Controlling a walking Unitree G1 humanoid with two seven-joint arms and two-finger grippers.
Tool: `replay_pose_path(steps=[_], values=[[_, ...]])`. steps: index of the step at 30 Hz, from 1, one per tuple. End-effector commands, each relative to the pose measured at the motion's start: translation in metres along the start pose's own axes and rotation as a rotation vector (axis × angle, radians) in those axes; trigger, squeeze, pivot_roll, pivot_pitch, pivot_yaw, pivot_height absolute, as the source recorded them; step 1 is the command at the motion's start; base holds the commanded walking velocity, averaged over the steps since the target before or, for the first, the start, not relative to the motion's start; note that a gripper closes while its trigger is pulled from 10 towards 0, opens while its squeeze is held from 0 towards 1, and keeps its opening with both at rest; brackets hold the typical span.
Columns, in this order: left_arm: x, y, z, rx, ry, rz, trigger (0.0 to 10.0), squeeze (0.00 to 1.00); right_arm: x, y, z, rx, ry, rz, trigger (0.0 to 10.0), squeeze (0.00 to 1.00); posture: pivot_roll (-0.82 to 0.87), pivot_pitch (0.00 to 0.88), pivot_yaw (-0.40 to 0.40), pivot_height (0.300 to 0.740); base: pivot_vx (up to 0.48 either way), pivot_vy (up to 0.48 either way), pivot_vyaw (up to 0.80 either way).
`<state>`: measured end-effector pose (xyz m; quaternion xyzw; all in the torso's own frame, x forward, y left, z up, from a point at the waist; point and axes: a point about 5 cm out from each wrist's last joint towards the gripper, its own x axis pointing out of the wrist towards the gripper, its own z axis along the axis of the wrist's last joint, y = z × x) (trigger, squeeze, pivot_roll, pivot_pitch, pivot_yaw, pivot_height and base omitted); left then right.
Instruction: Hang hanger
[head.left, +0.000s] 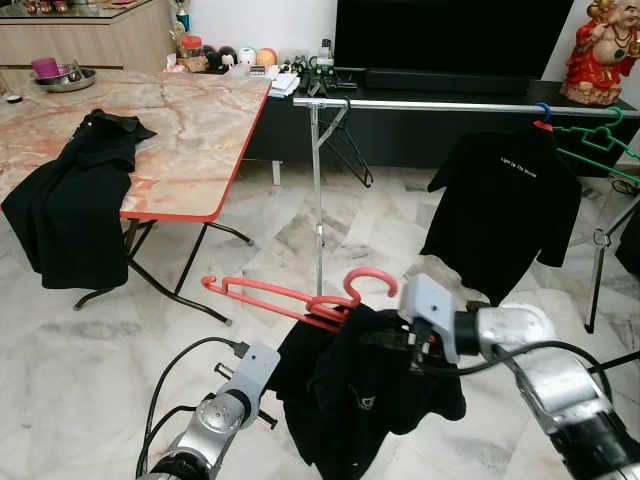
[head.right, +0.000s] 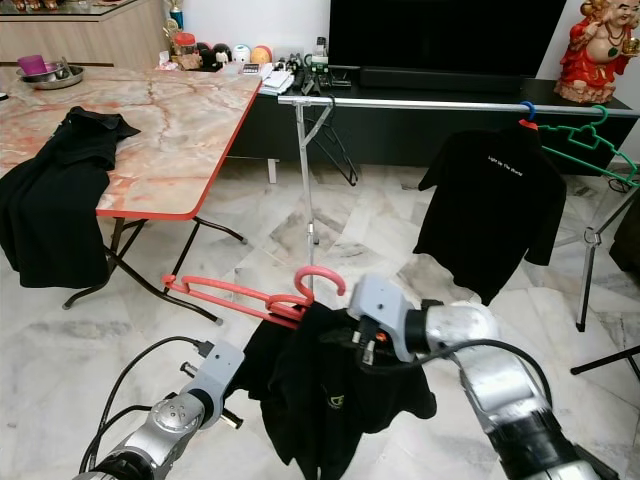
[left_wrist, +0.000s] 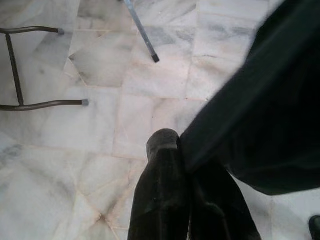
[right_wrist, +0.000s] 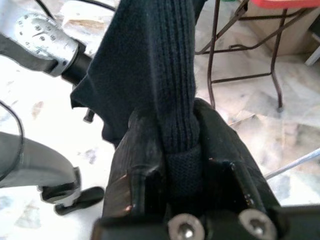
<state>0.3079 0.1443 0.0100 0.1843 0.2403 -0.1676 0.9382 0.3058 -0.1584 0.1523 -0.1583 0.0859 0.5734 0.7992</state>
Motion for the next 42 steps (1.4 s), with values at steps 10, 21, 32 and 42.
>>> replay_pose_path(steps=[10, 21, 32, 42], values=[[-0.002, -0.003, -0.012, -0.001, 0.05, -0.021, 0.0, 0.0, -0.041, 0.031, -0.029, 0.12, 0.006, 0.224, 0.0, 0.0, 0.07, 0.044, -0.04, 0.74, 0.0, 0.0, 0.0], [-0.004, -0.002, -0.017, -0.001, 0.064, -0.024, 0.0, 0.0, -0.084, 0.002, -0.076, 0.033, 0.503, -0.023, 0.0, 0.0, 0.07, 0.061, -0.035, 0.74, 0.0, 0.0, 0.0], [-0.004, 0.001, -0.015, 0.004, 0.068, -0.029, 0.0, 0.0, -0.071, 0.005, -0.086, 0.0, 0.512, 0.009, 0.0, 0.0, 0.08, 0.066, -0.03, 0.74, 0.0, 0.0, 0.0], [-0.005, 0.002, -0.017, 0.002, 0.075, -0.027, 0.0, 0.0, -0.068, 0.006, -0.086, -0.001, 0.492, 0.044, 0.0, 0.0, 0.08, 0.072, -0.031, 0.74, 0.0, 0.0, 0.0]])
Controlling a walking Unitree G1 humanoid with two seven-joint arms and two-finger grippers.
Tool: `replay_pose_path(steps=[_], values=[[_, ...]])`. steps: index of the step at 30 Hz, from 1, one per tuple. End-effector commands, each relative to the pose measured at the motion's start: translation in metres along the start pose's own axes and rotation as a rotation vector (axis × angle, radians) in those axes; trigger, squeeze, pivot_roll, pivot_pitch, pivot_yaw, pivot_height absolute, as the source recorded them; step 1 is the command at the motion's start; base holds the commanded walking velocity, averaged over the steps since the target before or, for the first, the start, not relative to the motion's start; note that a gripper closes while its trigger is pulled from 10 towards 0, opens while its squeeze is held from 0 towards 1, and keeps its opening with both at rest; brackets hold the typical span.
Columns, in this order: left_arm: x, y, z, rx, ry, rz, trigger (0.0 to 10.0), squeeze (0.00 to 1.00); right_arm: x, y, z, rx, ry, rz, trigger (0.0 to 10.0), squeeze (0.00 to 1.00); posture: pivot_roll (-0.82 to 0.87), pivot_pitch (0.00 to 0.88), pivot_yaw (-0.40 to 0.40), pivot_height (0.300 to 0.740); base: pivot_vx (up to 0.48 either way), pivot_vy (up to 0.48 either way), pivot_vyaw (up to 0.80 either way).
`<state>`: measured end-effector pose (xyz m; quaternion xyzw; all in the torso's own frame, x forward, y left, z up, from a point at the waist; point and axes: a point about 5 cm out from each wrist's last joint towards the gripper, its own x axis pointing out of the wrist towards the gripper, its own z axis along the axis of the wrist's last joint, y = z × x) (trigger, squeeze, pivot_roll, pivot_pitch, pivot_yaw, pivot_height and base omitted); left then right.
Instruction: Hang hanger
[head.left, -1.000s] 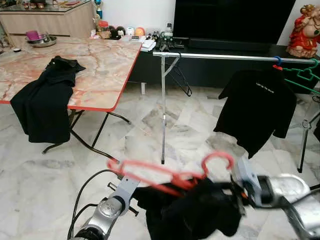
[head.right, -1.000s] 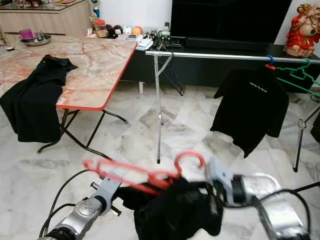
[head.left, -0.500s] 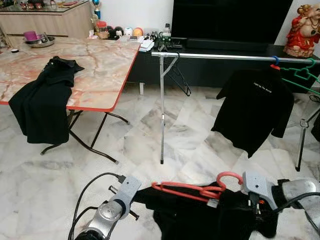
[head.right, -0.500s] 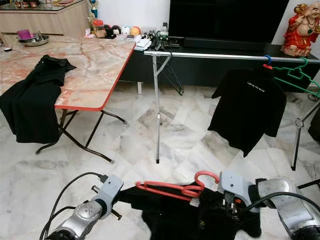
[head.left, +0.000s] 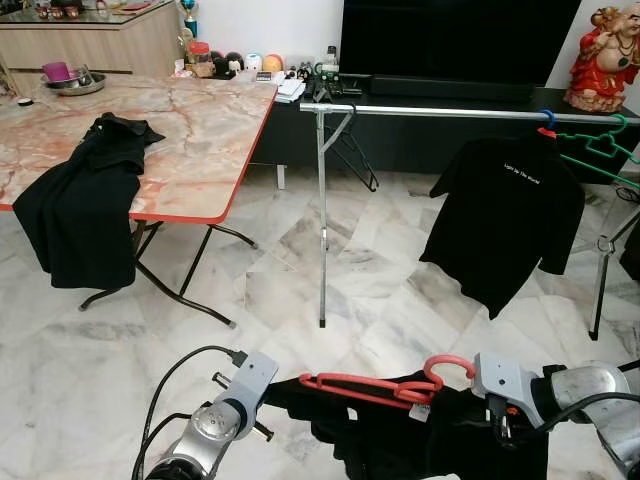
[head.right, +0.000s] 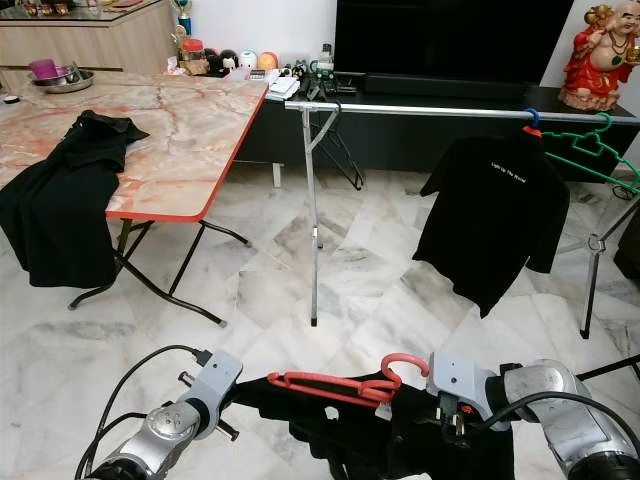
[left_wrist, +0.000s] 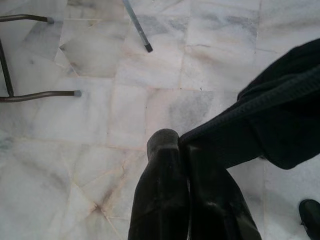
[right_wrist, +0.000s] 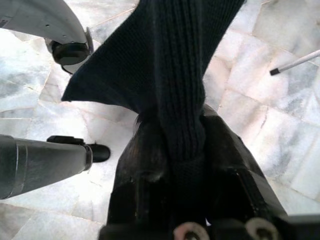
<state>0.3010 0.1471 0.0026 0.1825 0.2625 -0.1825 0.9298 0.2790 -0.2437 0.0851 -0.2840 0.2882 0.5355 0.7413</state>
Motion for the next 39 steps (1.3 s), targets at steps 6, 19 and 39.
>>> replay_pose_path(steps=[6, 19, 39], values=[[-0.002, 0.003, -0.007, -0.005, 0.035, 0.012, 0.0, 0.0, -0.007, 0.003, -0.006, -0.02, 0.061, 0.058, 0.0, 0.0, 0.08, 0.074, -0.034, 0.74, 0.0, 0.0, 0.0], [-0.002, 0.005, -0.006, -0.003, 0.028, 0.017, 0.0, 0.0, 0.004, -0.002, -0.023, -0.055, 0.235, -0.05, 0.0, 0.0, 0.08, 0.077, -0.037, 0.74, 0.0, 0.0, 0.0], [-0.008, 0.007, 0.012, 0.064, -0.046, -0.231, 0.0, 0.0, 0.03, -0.003, -0.02, -0.06, 0.243, -0.167, 0.0, 0.0, 0.1, 0.083, -0.038, 0.74, 0.0, 0.0, 0.0]])
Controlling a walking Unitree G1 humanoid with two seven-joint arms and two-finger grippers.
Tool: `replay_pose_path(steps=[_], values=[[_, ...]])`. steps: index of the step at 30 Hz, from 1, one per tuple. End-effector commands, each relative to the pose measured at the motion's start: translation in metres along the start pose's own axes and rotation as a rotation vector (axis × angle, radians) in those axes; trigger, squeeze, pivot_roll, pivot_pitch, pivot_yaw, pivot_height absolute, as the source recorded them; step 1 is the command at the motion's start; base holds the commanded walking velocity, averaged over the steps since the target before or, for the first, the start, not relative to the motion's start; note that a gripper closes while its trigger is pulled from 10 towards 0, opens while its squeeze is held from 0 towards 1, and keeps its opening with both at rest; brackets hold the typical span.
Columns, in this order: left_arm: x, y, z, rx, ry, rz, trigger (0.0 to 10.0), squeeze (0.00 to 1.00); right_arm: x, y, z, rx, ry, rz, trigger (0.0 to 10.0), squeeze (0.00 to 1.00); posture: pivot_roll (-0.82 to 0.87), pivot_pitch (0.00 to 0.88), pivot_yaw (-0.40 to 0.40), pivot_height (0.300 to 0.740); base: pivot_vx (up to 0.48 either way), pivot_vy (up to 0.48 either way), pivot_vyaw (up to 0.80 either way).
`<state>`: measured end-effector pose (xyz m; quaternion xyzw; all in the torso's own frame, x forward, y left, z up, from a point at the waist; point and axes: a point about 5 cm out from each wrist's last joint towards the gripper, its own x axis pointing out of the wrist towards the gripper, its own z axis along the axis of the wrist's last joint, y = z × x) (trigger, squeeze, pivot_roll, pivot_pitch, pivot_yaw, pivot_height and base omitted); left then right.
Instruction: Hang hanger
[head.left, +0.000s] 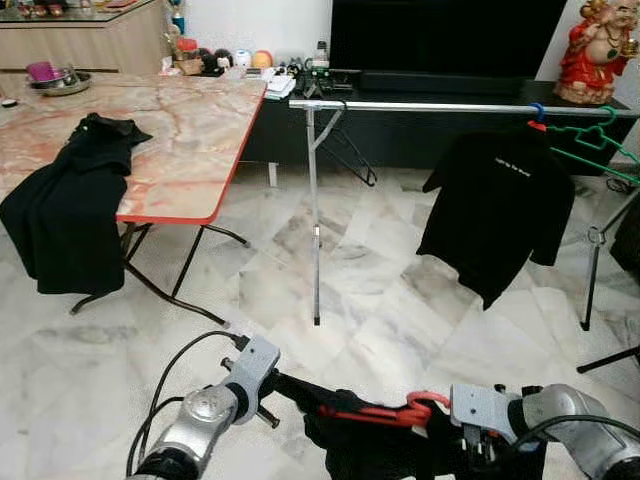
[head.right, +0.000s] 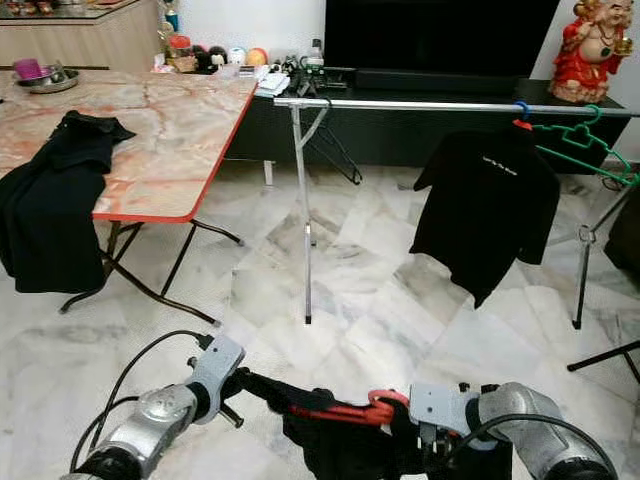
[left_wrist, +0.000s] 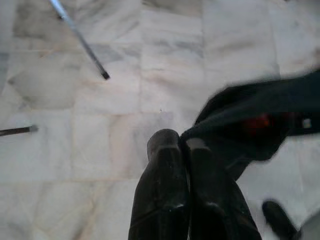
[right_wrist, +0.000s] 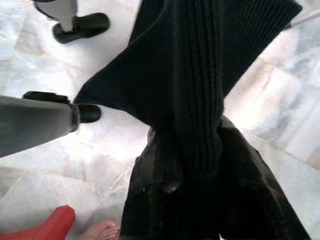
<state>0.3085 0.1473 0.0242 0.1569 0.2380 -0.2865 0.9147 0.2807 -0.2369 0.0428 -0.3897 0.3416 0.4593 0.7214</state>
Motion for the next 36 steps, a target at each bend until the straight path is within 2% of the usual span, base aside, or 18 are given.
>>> replay_pose_path(steps=[1, 5, 10, 13, 16, 17, 19, 20, 24, 25, 26, 28, 30, 36], values=[[-0.002, -0.003, -0.008, 0.037, 0.042, -0.029, 0.0, 0.0, -0.005, -0.009, 0.001, 0.013, -0.003, -0.043, 0.0, 0.0, 0.1, 0.083, -0.038, 0.74, 0.0, 0.0, 0.0], [-0.003, -0.008, -0.014, 0.065, 0.073, -0.051, 0.0, 0.0, -0.004, -0.012, 0.007, 0.042, -0.051, -0.056, 0.0, 0.0, 0.1, 0.083, -0.038, 0.74, 0.0, 0.0, 0.0], [-0.004, -0.011, -0.008, 0.039, 0.044, -0.088, 0.0, 0.0, -0.001, -0.009, 0.005, 0.034, -0.03, -0.037, 0.0, 0.0, 0.1, 0.083, -0.04, 0.74, 0.0, 0.0, 0.0], [-0.008, 0.0, 0.007, -0.019, -0.028, -0.072, 0.0, 0.0, 0.003, -0.001, 0.001, 0.033, -0.019, -0.014, 0.0, 0.0, 0.11, 0.083, -0.04, 0.74, 0.0, 0.0, 0.0], [-0.01, 0.005, 0.009, -0.019, -0.038, -0.063, 0.0, 0.0, 0.004, -0.003, 0.006, 0.04, -0.043, -0.025, 0.0, 0.0, 0.11, 0.081, -0.037, 0.74, 0.0, 0.0, 0.0], [-0.01, 0.004, 0.008, -0.002, -0.031, -0.075, 2.6, 0.0, 0.003, -0.006, 0.011, 0.028, -0.062, -0.024, 0.0, 0.0, 0.11, 0.079, -0.036, 0.74, 0.0, 0.0, 0.0], [-0.01, 0.003, 0.006, 0.01, -0.026, -0.084, 2.6, 0.0, 0.002, -0.008, 0.015, 0.019, -0.075, -0.023, 0.0, 0.0, 0.11, 0.079, -0.036, 0.74, 0.0, 0.0, 0.0], [-0.01, 0.0, 0.002, 0.026, -0.007, -0.097, 10.0, 0.0, 0.0, -0.014, 0.023, 0.009, -0.106, -0.036, 0.0, 0.0, 0.11, 0.078, -0.035, 0.74, 0.0, 0.0, 0.0], [-0.009, -0.009, -0.008, -0.001, 0.019, -0.095, 10.0, 0.0, -0.012, -0.029, 0.046, -0.033, -0.186, -0.069, 0.0, 0.0, 0.1, 0.077, -0.038, 0.74, 0.0, 0.0, 0.0], [-0.009, -0.011, -0.011, -0.036, 0.015, -0.09, 10.0, 1.0, -0.022, -0.035, 0.056, -0.071, -0.226, -0.06, 0.0, 0.0, 0.1, 0.077, -0.038, 0.74, 0.0, 0.0, 0.0], [-0.01, -0.013, -0.015, -0.044, 0.022, -0.094, 10.0, 1.0, -0.032, -0.04, 0.066, -0.089, -0.276, -0.054, 0.0, 0.0, 0.1, 0.076, -0.04, 0.74, 0.0, 0.0, 0.0], [-0.01, -0.013, -0.015, -0.044, 0.022, -0.094, 10.0, 1.0, -0.032, -0.04, 0.066, -0.089, -0.276, -0.054, 0.0, 0.0, 0.1, 0.076, -0.04, 0.74, 0.0, 0.0, 0.0], [-0.013, -0.016, -0.023, -0.048, 0.038, -0.115, 10.0, 1.0, -0.052, -0.048, 0.086, -0.126, -0.374, -0.045, 0.0, 0.0, 0.09, 0.074, -0.041, 0.74, 0.0, 0.0, 0.0], [-0.014, -0.018, -0.028, -0.063, 0.035, -0.143, 10.0, 1.0, -0.071, -0.052, 0.104, -0.174, -0.456, -0.02, 0.0, 0.0, 0.08, 0.067, -0.043, 0.74, 0.0, 0.0, 0.0]])
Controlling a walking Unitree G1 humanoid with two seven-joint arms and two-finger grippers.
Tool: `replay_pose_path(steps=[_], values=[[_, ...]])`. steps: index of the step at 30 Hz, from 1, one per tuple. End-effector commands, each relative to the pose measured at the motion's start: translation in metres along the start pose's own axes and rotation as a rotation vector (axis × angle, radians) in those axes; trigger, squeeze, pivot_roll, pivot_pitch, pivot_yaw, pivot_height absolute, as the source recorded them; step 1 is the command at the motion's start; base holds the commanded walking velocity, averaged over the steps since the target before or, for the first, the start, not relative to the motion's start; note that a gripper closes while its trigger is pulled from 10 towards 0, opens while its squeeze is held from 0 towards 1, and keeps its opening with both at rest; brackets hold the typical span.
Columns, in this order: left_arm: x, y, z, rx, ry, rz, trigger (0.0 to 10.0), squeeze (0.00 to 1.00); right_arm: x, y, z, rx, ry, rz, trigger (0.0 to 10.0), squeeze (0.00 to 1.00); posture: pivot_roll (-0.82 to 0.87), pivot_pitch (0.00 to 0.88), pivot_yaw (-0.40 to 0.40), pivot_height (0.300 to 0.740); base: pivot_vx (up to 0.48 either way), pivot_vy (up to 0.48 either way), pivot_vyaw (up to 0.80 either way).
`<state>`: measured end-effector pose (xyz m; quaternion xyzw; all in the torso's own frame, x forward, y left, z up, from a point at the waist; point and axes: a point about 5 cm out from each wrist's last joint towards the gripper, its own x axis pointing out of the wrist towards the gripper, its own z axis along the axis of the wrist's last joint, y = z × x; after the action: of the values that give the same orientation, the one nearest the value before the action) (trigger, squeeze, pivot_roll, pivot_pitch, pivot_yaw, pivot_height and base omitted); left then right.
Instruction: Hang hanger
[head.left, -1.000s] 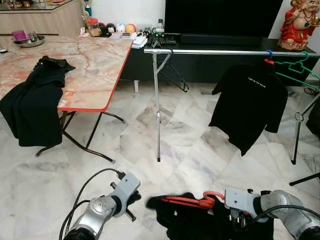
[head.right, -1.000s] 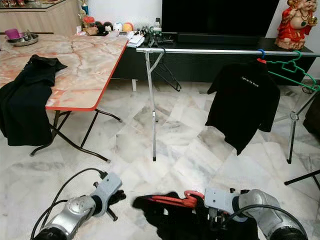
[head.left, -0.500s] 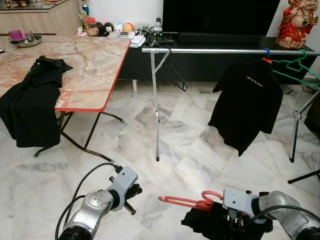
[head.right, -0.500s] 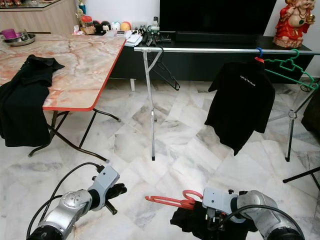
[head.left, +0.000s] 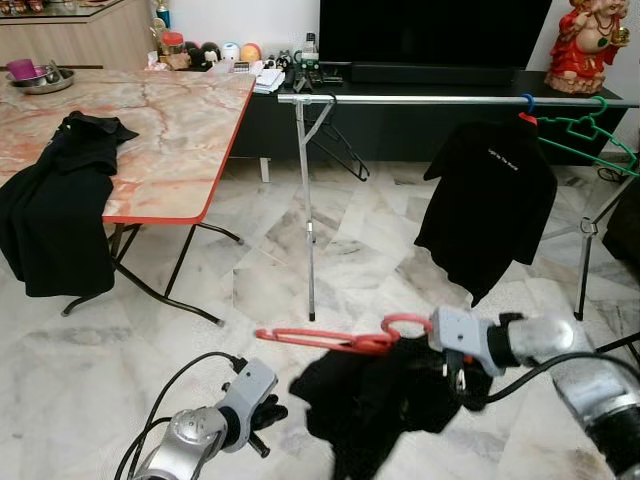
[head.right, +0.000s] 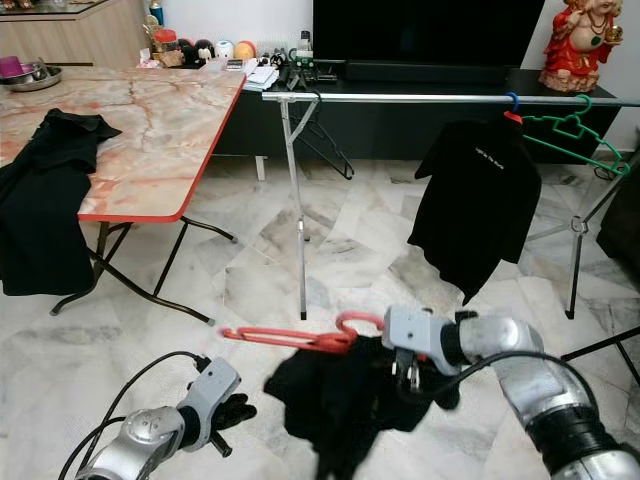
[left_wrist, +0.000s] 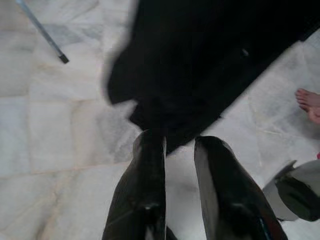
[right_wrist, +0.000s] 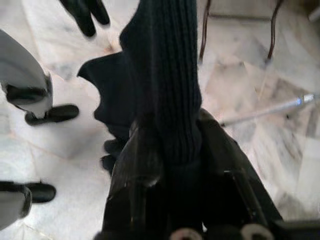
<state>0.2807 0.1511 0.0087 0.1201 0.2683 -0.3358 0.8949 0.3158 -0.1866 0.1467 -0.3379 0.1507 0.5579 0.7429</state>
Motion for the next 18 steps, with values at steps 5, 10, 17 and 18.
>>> replay_pose_path(steps=[5, 10, 17, 18], values=[[0.003, -0.004, -0.002, 0.001, -0.011, -0.001, 10.0, 1.0, -0.015, -0.007, 0.029, -0.066, -0.082, 0.012, 0.0, 0.0, 0.08, 0.057, -0.045, 0.74, 0.0, 0.0, 0.0], [0.005, 0.0, 0.006, -0.001, -0.046, 0.034, 10.0, 1.0, -0.017, -0.005, 0.033, -0.069, -0.087, 0.035, 0.0, 0.0, 0.08, 0.047, -0.048, 0.74, 0.0, 0.0, 0.0], [0.005, 0.0, 0.008, 0.013, -0.059, 0.035, 10.0, 1.0, -0.014, 0.0, 0.033, -0.062, -0.08, 0.056, 0.0, 0.0, 0.08, 0.039, -0.047, 0.74, 0.0, 0.0, 0.0], [0.005, 0.0, 0.008, 0.014, -0.061, 0.034, 10.0, 1.0, -0.013, 0.0, 0.034, -0.062, -0.081, 0.058, 0.0, 0.0, 0.08, 0.039, -0.047, 0.74, 0.0, 0.0, 0.0]])
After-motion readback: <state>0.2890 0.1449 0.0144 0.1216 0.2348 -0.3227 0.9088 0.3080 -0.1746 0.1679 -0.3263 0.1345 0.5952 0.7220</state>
